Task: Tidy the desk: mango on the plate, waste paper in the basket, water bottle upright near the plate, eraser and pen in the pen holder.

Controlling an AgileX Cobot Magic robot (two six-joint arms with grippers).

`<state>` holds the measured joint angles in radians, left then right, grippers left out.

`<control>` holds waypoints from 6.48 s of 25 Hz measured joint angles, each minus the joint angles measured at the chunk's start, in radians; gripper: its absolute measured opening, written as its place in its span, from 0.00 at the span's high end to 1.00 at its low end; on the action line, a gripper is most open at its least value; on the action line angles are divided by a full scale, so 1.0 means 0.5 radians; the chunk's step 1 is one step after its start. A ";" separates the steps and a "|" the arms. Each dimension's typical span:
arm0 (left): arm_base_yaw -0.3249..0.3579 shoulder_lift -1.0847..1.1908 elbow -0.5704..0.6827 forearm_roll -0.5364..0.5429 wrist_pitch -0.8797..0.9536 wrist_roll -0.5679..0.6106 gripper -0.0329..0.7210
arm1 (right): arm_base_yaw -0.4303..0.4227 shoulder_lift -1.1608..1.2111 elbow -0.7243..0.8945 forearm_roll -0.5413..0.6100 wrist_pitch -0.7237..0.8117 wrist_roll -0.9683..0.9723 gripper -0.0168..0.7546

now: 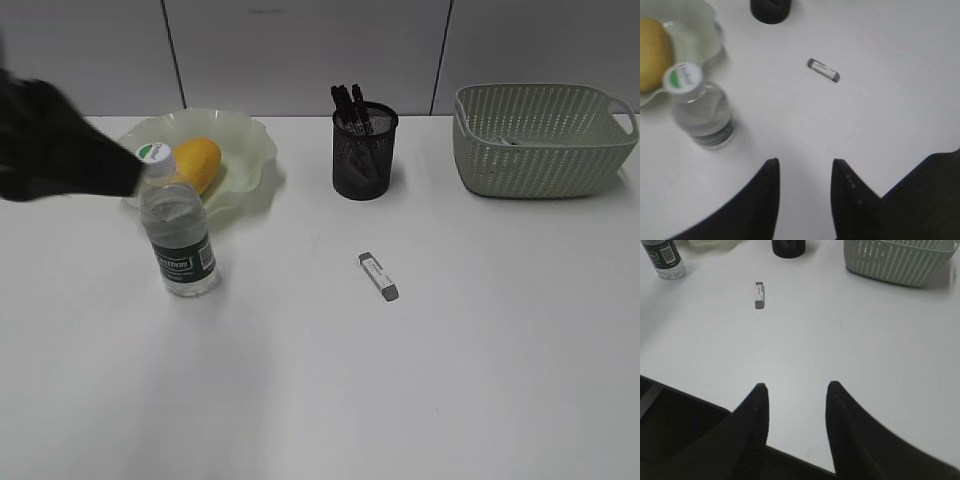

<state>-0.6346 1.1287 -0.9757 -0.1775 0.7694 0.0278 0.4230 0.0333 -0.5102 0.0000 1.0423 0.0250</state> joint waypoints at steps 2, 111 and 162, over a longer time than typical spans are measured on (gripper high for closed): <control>-0.238 0.286 -0.095 0.203 -0.081 -0.216 0.61 | -0.047 -0.057 0.000 0.000 0.000 0.000 0.57; -0.127 0.178 -0.445 0.498 0.130 -0.143 0.94 | -0.224 -0.080 0.002 0.056 -0.004 0.000 0.58; 1.007 -2.270 0.876 0.431 0.579 -0.153 0.41 | -0.692 -0.080 0.002 0.072 -0.004 0.000 0.58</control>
